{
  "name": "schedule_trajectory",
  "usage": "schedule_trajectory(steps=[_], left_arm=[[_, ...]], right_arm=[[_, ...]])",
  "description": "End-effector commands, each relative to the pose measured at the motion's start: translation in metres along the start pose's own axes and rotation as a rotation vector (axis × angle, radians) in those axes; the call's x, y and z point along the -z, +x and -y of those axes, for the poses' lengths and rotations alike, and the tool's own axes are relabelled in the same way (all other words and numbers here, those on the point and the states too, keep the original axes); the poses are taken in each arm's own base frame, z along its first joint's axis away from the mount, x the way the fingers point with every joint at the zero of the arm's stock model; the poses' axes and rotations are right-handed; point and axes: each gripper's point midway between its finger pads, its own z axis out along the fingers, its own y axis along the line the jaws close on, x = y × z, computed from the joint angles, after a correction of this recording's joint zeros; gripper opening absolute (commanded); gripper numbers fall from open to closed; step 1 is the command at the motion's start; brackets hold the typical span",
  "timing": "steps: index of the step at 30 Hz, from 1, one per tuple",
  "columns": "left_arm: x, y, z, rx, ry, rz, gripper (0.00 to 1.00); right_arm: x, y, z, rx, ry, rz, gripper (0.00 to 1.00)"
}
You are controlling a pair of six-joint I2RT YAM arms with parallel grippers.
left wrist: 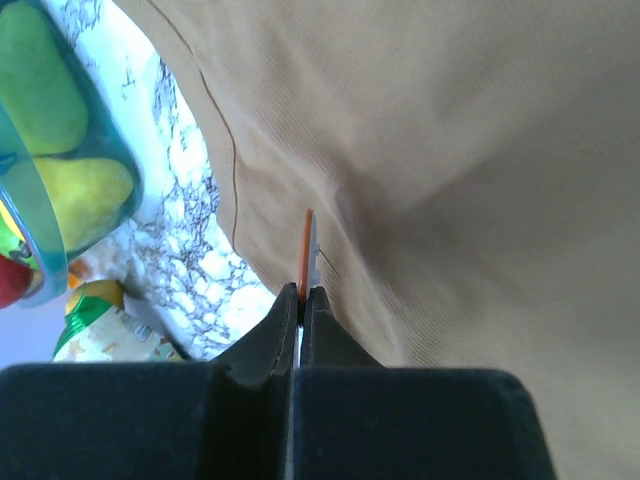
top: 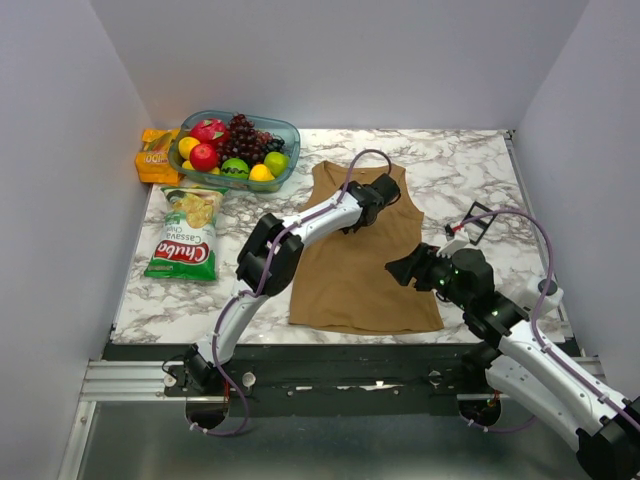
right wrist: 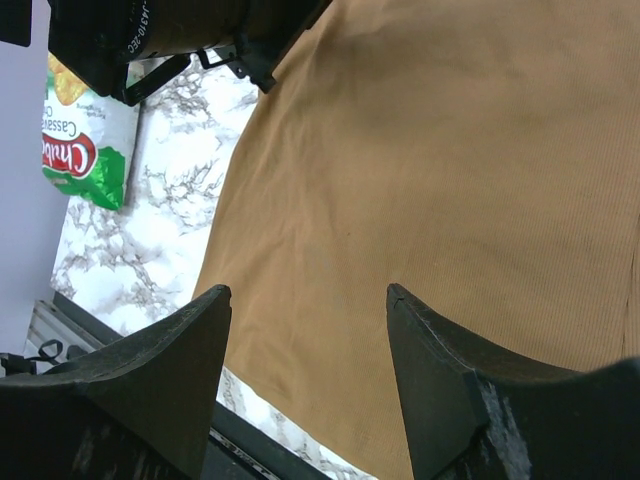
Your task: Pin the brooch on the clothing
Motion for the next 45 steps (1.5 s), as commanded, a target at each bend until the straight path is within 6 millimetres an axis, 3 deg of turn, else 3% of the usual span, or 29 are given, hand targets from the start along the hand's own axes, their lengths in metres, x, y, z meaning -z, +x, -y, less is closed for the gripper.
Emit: schedule_trajectory(steps=[1, 14, 21, 32, 38, 45], left_arm=[[-0.002, 0.004, -0.020, -0.033, -0.107, -0.025, 0.00], [-0.021, 0.016, -0.011, -0.139, -0.166, -0.103, 0.00], [-0.021, 0.007, -0.002, -0.169, -0.178, -0.096, 0.00], [-0.030, 0.009, 0.015, -0.221, -0.182, -0.113, 0.00], [-0.027, 0.008, 0.025, -0.237, -0.175, -0.104, 0.00], [-0.011, -0.008, 0.033, -0.194, -0.130, -0.051, 0.00]], right_arm=[[0.000, 0.001, -0.002, -0.013, -0.022, 0.004, 0.72], [0.001, 0.000, -0.004, -0.019, -0.032, 0.006, 0.72], [0.002, 0.001, -0.005, -0.020, -0.041, 0.008, 0.72], [0.009, 0.002, -0.005, -0.022, -0.049, 0.016, 0.72], [0.010, 0.002, -0.005, -0.024, -0.049, 0.016, 0.72], [0.009, 0.004, -0.003, -0.034, -0.044, 0.012, 0.72]])
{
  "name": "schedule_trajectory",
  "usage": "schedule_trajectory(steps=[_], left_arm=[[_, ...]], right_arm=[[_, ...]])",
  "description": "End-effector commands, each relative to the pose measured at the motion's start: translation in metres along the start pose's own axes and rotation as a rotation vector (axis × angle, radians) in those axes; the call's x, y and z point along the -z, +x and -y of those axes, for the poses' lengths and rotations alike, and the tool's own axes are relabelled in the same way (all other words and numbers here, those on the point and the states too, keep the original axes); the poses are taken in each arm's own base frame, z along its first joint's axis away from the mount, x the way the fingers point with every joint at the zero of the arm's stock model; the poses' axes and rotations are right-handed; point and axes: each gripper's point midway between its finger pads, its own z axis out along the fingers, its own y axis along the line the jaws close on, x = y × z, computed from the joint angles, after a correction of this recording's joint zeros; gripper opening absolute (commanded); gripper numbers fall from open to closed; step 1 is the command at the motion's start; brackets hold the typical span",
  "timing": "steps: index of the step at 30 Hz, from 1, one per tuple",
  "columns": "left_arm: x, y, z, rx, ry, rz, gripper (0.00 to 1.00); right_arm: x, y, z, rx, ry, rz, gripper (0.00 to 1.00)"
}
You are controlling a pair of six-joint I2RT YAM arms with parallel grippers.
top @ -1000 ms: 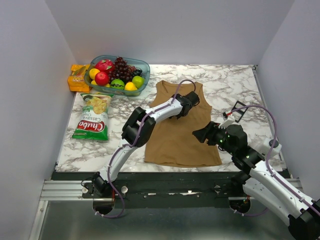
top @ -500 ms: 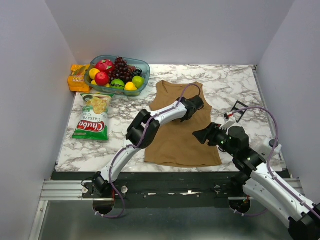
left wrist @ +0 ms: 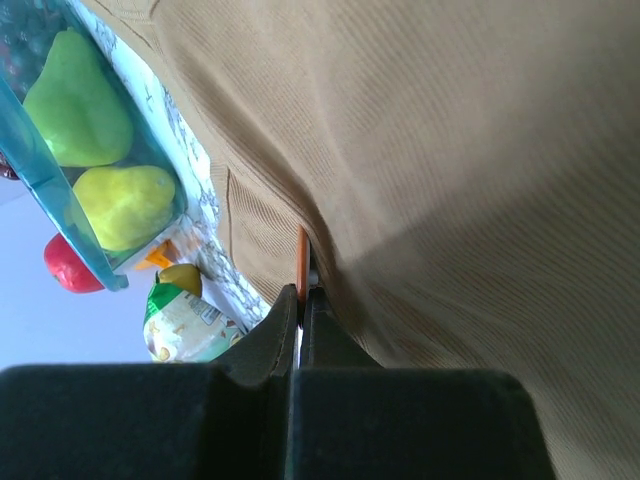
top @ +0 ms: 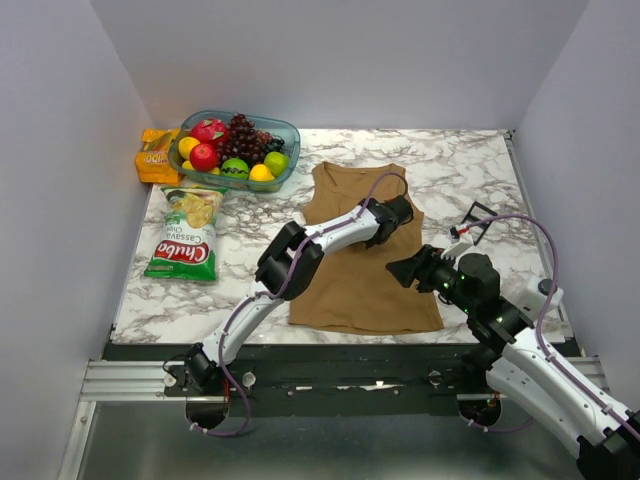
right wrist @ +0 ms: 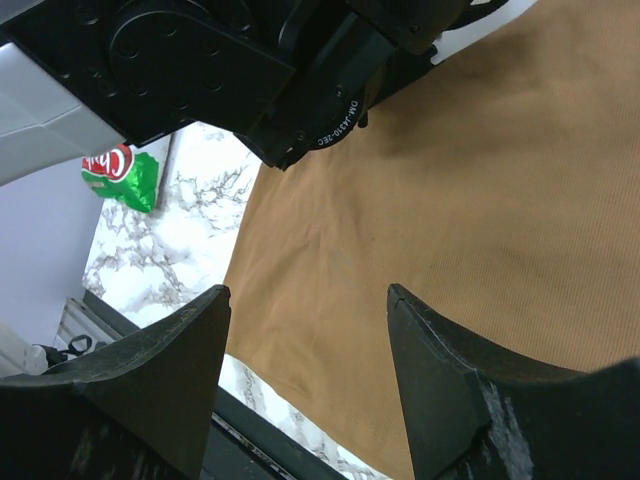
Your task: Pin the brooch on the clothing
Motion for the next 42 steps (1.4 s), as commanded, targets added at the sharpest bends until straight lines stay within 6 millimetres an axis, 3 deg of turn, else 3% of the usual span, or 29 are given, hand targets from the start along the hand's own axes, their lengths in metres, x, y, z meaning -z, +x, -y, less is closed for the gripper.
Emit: schedule_trajectory(steps=[1, 22, 34, 42], left_arm=[[0.014, -0.017, 0.009, 0.039, 0.053, 0.051, 0.00], [0.064, -0.040, -0.008, 0.263, 0.255, 0.231, 0.00], [0.061, -0.035, -0.020, 0.357, 0.344, 0.254, 0.00], [0.047, -0.023, -0.029, 0.412, 0.391, 0.238, 0.00]], right_arm=[[0.001, 0.008, 0.006, -0.017, 0.014, -0.022, 0.72], [0.000, 0.017, 0.012, -0.039, 0.023, -0.042, 0.72], [0.000, 0.019, 0.013, -0.045, 0.025, -0.047, 0.72], [0.000, 0.022, 0.014, -0.049, 0.030, -0.055, 0.72]])
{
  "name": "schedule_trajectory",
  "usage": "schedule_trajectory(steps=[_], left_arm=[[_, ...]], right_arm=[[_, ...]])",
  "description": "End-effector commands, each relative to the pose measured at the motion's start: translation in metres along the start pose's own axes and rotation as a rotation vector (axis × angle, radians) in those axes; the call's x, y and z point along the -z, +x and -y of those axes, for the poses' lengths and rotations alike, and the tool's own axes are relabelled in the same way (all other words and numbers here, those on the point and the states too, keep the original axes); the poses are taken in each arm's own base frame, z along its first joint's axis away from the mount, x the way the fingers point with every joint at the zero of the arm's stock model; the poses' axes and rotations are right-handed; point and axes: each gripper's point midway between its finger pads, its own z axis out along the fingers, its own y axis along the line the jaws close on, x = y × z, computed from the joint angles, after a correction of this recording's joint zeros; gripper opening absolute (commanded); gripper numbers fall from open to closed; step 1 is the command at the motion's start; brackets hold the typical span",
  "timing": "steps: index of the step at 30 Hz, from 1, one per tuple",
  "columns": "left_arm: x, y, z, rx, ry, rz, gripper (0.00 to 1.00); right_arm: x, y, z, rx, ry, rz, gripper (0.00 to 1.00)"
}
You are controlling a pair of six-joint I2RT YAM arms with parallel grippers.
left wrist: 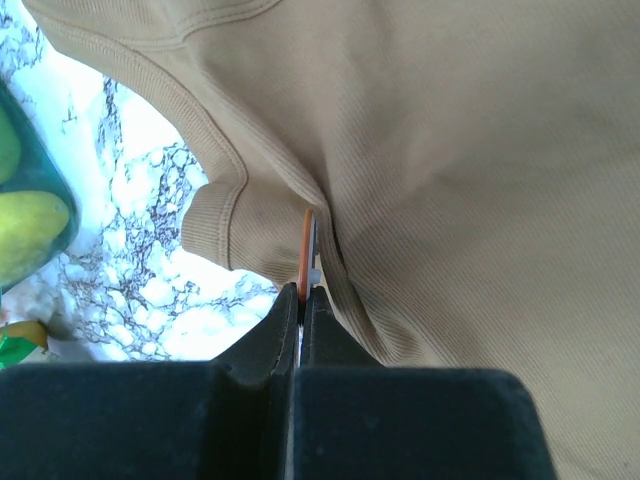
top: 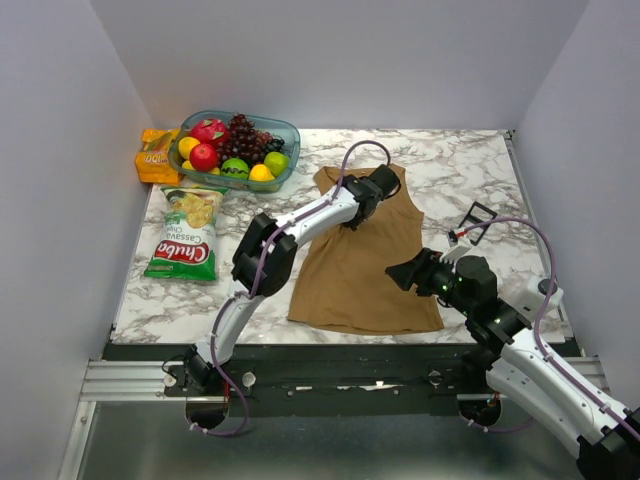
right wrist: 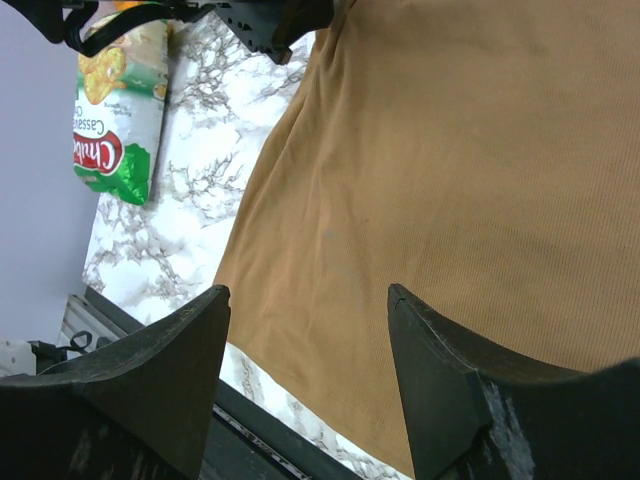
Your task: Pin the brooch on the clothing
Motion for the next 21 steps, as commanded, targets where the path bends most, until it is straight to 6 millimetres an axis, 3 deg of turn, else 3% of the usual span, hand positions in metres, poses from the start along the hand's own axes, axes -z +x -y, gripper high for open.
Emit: schedule_trajectory(steps=[1, 6, 21], left_arm=[[0.017, -0.010, -0.009, 0.089, 0.068, 0.070, 0.00], [0.022, -0.015, -0.004, 0.110, 0.130, 0.104, 0.00], [0.021, -0.010, -0.015, 0.166, 0.132, 0.101, 0.00]], right_arm=[[0.000, 0.009, 0.007, -0.013, 0.013, -0.027, 0.72], [-0.001, 0.011, 0.009, -0.016, 0.019, -0.036, 0.72], [-0.001, 0.013, 0.009, -0.019, 0.015, -0.038, 0.73]])
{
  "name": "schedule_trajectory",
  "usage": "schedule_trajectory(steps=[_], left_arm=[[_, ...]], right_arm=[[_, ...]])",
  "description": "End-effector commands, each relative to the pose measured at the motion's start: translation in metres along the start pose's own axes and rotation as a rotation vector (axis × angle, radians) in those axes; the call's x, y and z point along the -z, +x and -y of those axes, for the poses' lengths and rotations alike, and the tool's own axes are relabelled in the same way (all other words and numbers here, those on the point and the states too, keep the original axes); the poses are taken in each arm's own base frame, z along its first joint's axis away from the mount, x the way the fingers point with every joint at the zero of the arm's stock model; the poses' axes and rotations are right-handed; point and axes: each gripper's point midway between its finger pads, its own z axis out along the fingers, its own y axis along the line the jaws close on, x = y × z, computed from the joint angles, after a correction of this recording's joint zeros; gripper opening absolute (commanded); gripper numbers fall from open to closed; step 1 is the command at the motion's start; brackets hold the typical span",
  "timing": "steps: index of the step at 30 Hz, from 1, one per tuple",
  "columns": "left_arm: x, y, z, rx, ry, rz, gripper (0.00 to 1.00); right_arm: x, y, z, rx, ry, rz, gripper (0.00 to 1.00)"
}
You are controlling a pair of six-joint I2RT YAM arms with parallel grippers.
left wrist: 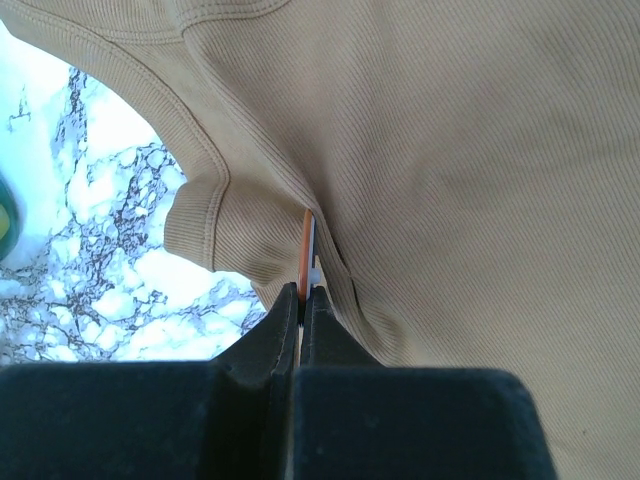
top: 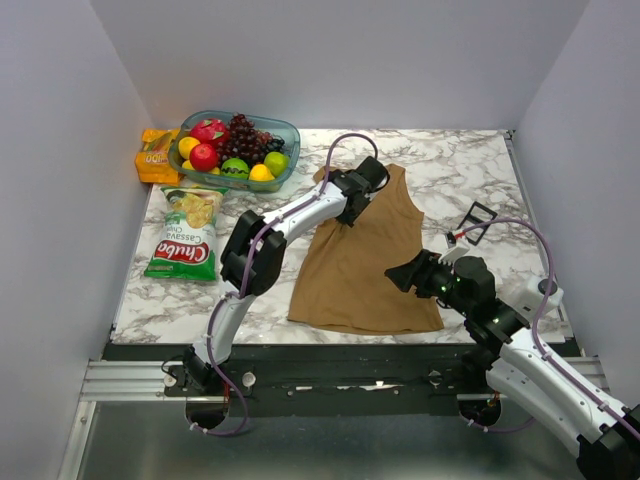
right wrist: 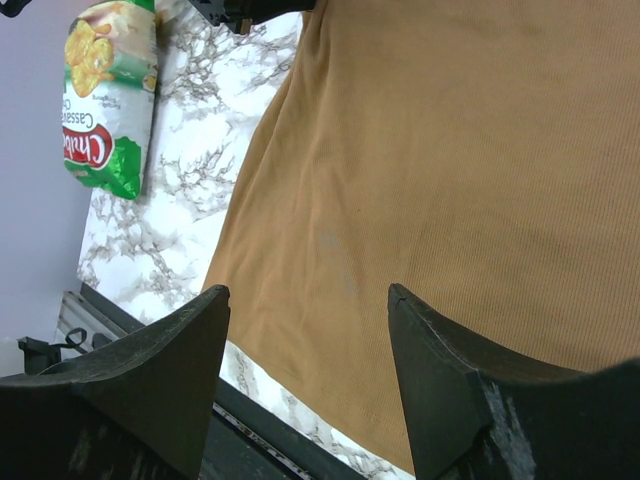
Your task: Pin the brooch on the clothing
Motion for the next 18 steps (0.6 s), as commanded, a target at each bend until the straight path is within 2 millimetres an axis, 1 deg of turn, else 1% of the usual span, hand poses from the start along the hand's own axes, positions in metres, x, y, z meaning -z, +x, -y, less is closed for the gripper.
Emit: schedule_trajectory(steps=[1, 10, 14, 18], left_arm=[[0.0169, -0.0105, -0.0080, 0.035, 0.007, 0.051, 0.00], [0.0121, -0.0028, -0.0137, 0.037, -0.007, 0.033, 0.00], [0.0132, -0.0037, -0.0107, 0.043, 0.011, 0.044, 0.00], [0.0129, -0.0039, -0.0145, 0.046, 0.001, 0.044, 0.00]], right_arm=[[0.0008, 0.0061, 0.0037, -0.010, 0.002, -0.018, 0.73], [0.0010, 0.0057, 0.0029, -0.011, -0.001, -0.017, 0.73], [0.0007, 0.0049, 0.0021, -0.013, -0.002, -0.016, 0.73], [0.0001, 0.0058, 0.0027, -0.012, 0.000, -0.021, 0.73]])
